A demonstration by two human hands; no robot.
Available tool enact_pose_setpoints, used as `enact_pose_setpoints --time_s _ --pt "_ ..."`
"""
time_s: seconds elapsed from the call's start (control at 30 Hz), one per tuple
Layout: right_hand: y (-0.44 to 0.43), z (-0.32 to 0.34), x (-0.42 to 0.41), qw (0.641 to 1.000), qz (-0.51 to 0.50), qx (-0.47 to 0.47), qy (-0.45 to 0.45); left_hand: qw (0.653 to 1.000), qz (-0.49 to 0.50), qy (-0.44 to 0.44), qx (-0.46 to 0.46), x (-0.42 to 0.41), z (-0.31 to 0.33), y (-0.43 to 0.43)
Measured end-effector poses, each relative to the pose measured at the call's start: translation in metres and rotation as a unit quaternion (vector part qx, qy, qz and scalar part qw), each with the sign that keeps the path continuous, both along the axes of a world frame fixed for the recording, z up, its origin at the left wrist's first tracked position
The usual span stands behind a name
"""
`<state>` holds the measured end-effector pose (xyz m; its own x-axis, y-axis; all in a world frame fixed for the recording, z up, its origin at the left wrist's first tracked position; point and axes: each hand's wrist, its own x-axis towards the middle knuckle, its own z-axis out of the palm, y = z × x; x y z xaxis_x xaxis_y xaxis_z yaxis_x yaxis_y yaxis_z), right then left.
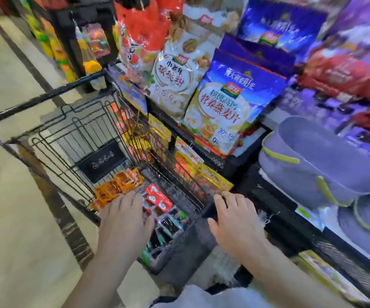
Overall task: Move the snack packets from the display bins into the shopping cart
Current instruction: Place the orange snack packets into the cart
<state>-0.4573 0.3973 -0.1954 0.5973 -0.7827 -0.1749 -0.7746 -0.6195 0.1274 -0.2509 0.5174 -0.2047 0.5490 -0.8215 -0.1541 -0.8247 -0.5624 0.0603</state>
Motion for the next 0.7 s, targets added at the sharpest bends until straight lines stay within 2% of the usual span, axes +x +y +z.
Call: enact_pose_setpoints --time_s 0.17,0.33,0.7 --pt "-0.004 0.018 -0.071 0.994 -0.103 0.017 -0.025 0.994 -0.107 -0.024 -0.024 -0.049 0.019 -0.047" --pt "-0.011 0.027 -0.171 0.976 -0.204 -0.027 -0.07 0.977 -0.206 -0.021 -0.039 -0.132 0.035 -0.096" --pt "0.011 0.049 -0.428 0.925 -0.359 -0.074 -0.096 0.927 -0.371 -0.013 -0.056 -0.394 0.051 -0.152"
